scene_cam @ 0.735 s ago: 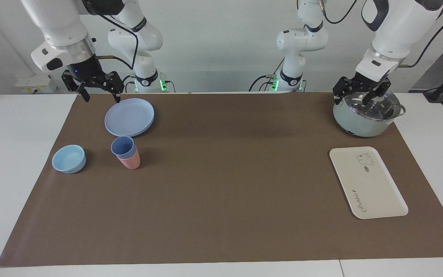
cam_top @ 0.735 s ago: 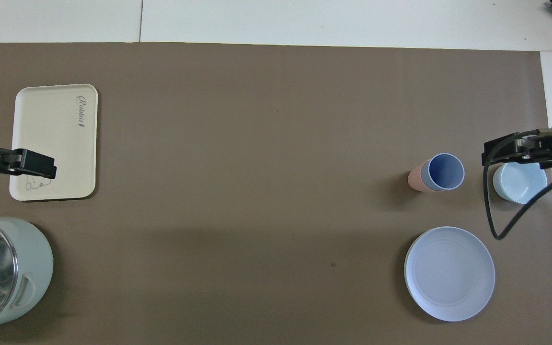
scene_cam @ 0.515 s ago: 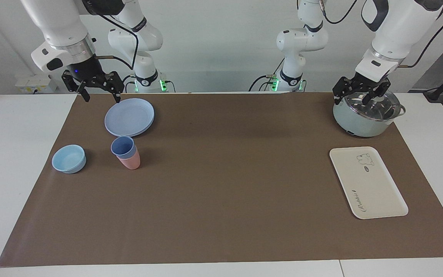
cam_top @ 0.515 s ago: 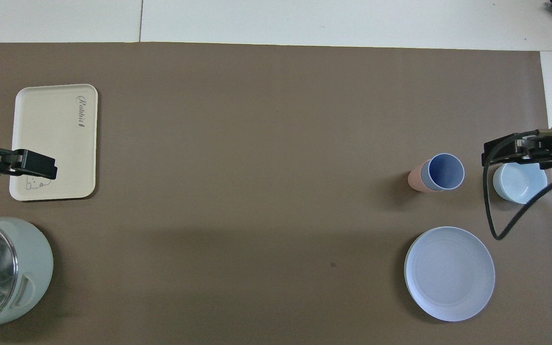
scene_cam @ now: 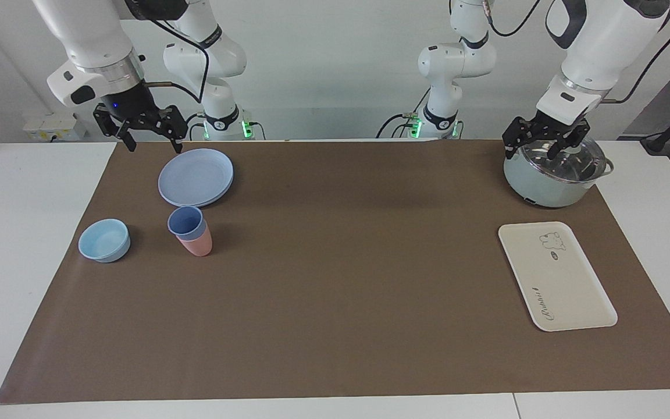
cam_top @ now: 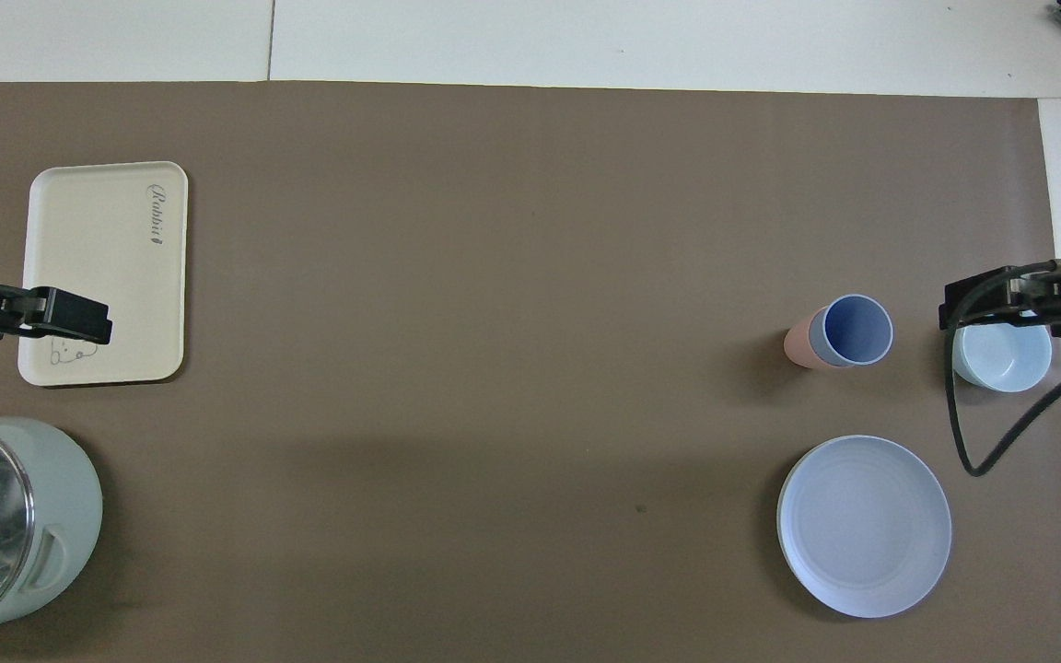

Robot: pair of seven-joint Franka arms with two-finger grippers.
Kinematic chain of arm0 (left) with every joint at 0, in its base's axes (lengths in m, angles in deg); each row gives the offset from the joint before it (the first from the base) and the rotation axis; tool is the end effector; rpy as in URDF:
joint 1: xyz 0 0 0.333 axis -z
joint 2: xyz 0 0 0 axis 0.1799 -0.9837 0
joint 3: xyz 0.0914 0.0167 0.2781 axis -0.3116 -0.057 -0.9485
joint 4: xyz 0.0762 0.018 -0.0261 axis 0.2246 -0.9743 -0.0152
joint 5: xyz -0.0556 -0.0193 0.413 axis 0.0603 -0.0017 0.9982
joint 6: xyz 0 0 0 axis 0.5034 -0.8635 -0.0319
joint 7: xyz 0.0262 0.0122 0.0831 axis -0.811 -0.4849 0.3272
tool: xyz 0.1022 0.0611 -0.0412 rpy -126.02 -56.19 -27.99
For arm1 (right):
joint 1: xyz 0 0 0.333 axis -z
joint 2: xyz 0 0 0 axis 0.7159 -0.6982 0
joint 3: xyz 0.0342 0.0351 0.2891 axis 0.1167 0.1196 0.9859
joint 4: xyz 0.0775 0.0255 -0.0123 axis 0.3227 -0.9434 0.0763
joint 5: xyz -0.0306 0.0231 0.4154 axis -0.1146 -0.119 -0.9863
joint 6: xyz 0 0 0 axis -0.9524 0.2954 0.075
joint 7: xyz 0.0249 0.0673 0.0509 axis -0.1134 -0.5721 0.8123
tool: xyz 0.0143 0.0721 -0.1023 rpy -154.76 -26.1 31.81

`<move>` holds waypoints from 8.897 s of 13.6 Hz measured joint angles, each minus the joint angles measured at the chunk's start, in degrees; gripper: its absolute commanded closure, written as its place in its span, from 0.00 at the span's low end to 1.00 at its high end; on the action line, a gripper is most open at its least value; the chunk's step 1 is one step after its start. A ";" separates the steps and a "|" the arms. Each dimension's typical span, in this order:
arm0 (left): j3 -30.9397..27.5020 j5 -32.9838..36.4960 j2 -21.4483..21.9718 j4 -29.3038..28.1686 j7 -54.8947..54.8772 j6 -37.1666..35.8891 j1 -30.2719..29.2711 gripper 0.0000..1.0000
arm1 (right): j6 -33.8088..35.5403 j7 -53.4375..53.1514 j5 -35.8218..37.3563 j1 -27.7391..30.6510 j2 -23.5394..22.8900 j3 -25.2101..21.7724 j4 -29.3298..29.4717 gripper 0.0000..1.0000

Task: Place cup on tray
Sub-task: 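Move the right gripper toward the pink cup holding the blue cup, then close the right gripper around the pink cup, then lift the pink cup inward while the left gripper reaches toward it, then grasp the blue cup inside the pink cup with the left gripper, then carry the blue cup to the tray while the right gripper lowers, then release the blue cup on the tray while the right gripper opens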

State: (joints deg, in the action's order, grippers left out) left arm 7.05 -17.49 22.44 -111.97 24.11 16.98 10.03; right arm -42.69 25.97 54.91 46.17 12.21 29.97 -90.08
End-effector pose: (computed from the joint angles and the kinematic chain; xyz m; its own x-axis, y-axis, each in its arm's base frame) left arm 0.5566 -0.0401 0.5638 0.9932 -0.1103 -0.0367 -0.1104 -0.9939 0.0001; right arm 0.5598 0.0227 0.6037 0.9956 -0.0931 -0.0115 -0.0930 -0.9956 0.0105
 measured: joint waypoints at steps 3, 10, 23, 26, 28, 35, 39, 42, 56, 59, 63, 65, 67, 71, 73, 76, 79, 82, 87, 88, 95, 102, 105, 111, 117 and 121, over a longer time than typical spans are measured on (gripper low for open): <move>0.00 0.00 0.00 -0.04 0.00 0.12 0.00 0.00 | -2.41 -7.53 -0.04 1.38 -0.04 -0.35 -1.56 0.08; 0.04 0.00 0.00 -0.07 0.00 0.28 0.01 0.00 | -8.87 -33.36 -5.12 7.60 -3.22 -0.56 -4.98 0.07; 0.06 0.00 0.00 -0.41 0.00 0.51 0.01 0.00 | -22.78 -38.95 -22.51 15.01 -17.50 -0.67 -15.11 0.06; 0.09 0.00 0.00 -0.80 0.00 0.75 0.02 0.00 | -22.80 -39.81 -25.67 15.92 -20.64 -0.68 -15.19 0.06; 0.10 0.00 0.00 -1.07 0.00 0.97 0.02 0.00 | -22.80 -39.83 -28.49 16.72 -23.36 -0.68 -15.29 0.06; 0.22 0.00 0.00 -1.44 0.00 1.39 0.03 0.00 | -19.73 -39.76 -36.97 16.94 -25.59 -0.33 -17.34 0.05; 0.29 0.00 0.03 -1.52 0.00 1.44 0.04 0.00 | -18.86 -37.42 -43.79 16.96 -24.40 -0.34 -20.37 0.06; 0.47 0.00 0.05 -1.56 0.00 1.46 0.05 0.00 | -19.18 -36.48 -46.77 16.76 -23.76 -0.30 -22.39 0.53; 1.22 -6.50 0.11 -1.82 13.50 5.64 4.10 0.00 | -20.04 -44.87 -53.94 1.51 -15.19 0.34 -24.89 1.00; 1.62 -7.49 0.11 -2.92 30.36 12.05 12.60 0.00 | -25.83 -54.33 -54.41 -4.96 -12.75 0.41 -24.88 1.00; 1.86 -8.37 0.12 -4.64 49.60 23.33 23.60 0.00 | -33.34 -63.98 -57.75 -12.72 -11.68 0.48 -24.09 1.00; 1.90 -8.37 -0.05 -6.51 54.88 29.20 27.99 0.00 | -36.65 -69.29 -57.77 -15.95 -11.59 0.50 -22.76 1.00; 1.84 -8.37 -1.26 -7.65 57.91 34.17 30.11 0.01 | -38.42 -71.91 -57.77 -17.90 -11.42 0.52 -21.99 1.00; 1.45 -8.39 -4.70 -7.72 58.64 38.83 30.66 0.17 | -38.48 -72.75 -57.77 -19.29 -11.22 0.52 -21.52 1.00; 1.29 -8.39 -5.38 -7.56 58.64 39.02 30.66 0.25 | -38.48 -72.75 -57.77 -19.29 -11.21 0.49 -21.40 1.00; 1.36 -8.39 -5.94 -7.31 58.64 39.05 31.18 0.44 | -38.49 -72.76 -57.77 -19.29 -11.23 0.39 -21.44 1.00; 1.47 -8.39 -6.28 -7.32 58.80 38.99 32.42 0.70 | -38.51 -72.76 -57.77 -19.29 -11.20 0.40 -21.30 1.00; 1.34 -8.38 -6.44 -7.32 58.80 38.75 32.44 1.00 | -40.46 -72.76 -57.77 -19.30 -11.20 0.37 -21.29 1.00; 1.04 -8.38 -6.55 -5.38 58.75 35.24 32.43 1.00 | -40.91 -72.76 -57.77 -19.31 -11.09 0.29 -21.21 1.00; 0.91 -8.38 -6.71 -3.47 58.81 32.95 32.41 1.00 | -40.91 -72.76 -57.77 -19.30 -11.09 0.30 -21.22 1.00; -0.53 -8.36 -6.71 8.71 59.42 17.32 30.12 1.00 | -41.67 -72.78 -57.77 -18.15 -11.08 -0.32 -20.87 1.00; -0.89 -9.44 -6.12 5.89 36.52 14.38 10.68 1.00 | -36.85 -71.77 -59.90 -7.06 -11.47 -0.63 -21.55 1.00; -1.11 -10.20 -6.70 0.32 21.33 17.85 0.93 1.00 | -33.71 -65.90 -59.91 -1.43 -12.54 -0.67 -23.34 1.00; -1.15 -12.83 -16.50 -3.93 -5.25 29.62 -14.82 1.00 | -27.41 -53.56 -59.92 10.86 -17.48 -0.87 -23.90 1.00; -0.81 -13.84 -19.28 -8.23 -17.38 37.93 -18.49 1.00 | -27.13 -46.76 -59.92 13.29 -24.27 -0.87 -22.40 1.00; 0.18 -14.02 -19.27 -11.70 -17.86 43.67 -17.97 0.00 | -27.13 -45.11 -59.92 13.44 -24.64 -0.84 -22.27 0.46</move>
State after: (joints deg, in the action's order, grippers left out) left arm 7.24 -31.51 3.17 -123.68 6.25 60.65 -7.94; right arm -69.83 -19.14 -5.01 59.61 -12.43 29.13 -112.35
